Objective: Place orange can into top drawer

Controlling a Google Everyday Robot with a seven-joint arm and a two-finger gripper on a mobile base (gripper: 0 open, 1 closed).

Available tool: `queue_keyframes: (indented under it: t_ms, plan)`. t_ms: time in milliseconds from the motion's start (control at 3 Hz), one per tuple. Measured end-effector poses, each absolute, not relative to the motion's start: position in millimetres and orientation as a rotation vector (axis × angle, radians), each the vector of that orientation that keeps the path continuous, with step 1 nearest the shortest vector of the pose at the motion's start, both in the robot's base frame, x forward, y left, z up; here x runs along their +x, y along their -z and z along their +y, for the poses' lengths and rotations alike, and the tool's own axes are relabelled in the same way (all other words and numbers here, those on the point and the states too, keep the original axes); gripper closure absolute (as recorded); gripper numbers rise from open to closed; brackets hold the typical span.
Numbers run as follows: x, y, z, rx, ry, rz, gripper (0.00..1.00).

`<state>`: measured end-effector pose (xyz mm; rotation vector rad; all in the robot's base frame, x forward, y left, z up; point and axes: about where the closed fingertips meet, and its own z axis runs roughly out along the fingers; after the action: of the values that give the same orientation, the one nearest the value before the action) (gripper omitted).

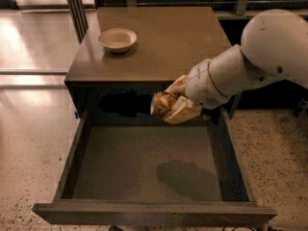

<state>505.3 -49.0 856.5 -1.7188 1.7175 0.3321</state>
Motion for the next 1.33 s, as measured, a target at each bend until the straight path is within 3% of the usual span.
queue_keyframes:
  t_ms: [667, 1333]
  plan:
    - [454.9, -689.3, -55.0, -1.657, -0.473, 1.929, 1.00]
    - [463.6, -655.7, -29.2, -1.659, -0.478, 1.907, 1.00]
